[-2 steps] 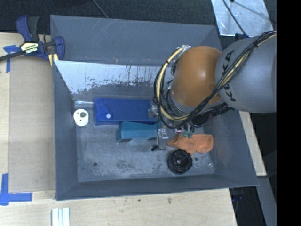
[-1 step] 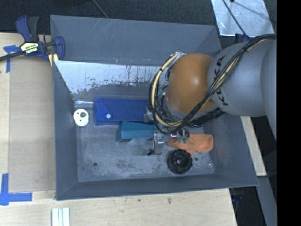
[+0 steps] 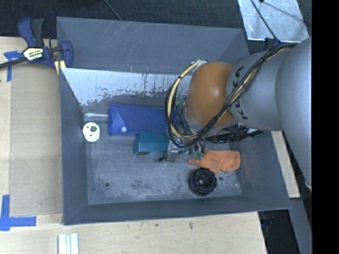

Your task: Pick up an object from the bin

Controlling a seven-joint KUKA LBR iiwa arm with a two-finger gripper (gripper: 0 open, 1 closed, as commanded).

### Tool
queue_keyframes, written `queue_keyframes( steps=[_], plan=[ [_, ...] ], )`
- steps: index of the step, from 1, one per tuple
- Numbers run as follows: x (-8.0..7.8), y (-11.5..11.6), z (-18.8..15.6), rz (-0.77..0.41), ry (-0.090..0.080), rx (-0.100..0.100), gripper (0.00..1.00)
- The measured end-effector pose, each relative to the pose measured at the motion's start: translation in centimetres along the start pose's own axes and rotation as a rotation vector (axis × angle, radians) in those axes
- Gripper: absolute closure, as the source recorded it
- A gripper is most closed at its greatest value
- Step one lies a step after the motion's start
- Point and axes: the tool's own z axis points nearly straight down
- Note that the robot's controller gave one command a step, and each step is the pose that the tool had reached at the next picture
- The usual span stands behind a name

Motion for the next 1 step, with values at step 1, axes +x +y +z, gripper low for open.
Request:
queue_keyframes(
  steps=[1],
  plan=[
    [0.0, 0.0, 0.0, 0.0, 0.0, 0.0, 1.0]
  ],
)
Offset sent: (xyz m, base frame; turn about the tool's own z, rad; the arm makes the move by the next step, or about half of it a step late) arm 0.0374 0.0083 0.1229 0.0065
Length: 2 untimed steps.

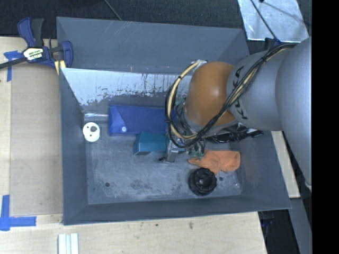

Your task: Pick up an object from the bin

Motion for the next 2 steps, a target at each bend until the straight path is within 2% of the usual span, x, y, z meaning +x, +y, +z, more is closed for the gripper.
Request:
queue_keyframes(
  steps=[1, 2],
  plan=[
    [-0.7, 0.3, -3.4, -0.001, 0.021, 0.007, 1.0],
    [-0.2, -1.0, -10.3, 0.013, 0.013, 0.006, 1.0]
  ],
)
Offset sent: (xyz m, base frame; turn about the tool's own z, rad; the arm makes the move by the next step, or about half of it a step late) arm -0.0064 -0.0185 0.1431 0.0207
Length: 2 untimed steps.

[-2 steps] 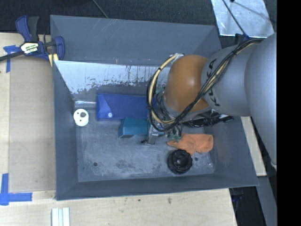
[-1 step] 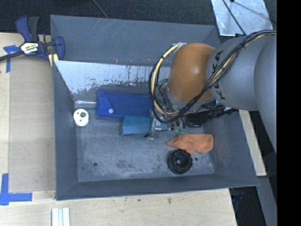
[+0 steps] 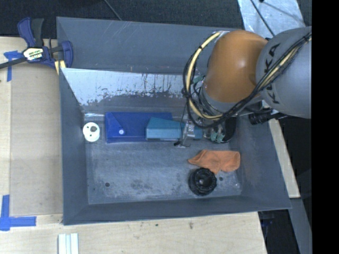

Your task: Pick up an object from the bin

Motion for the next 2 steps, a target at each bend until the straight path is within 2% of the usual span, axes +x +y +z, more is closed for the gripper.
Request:
queue_keyframes(
  steps=[1, 2],
  plan=[
    [2.8, 1.2, -6.7, 0.032, 0.001, 0.001, 1.0],
    [3.7, 2.1, -8.9, 0.038, 0.001, 0.002, 1.0]
  ],
)
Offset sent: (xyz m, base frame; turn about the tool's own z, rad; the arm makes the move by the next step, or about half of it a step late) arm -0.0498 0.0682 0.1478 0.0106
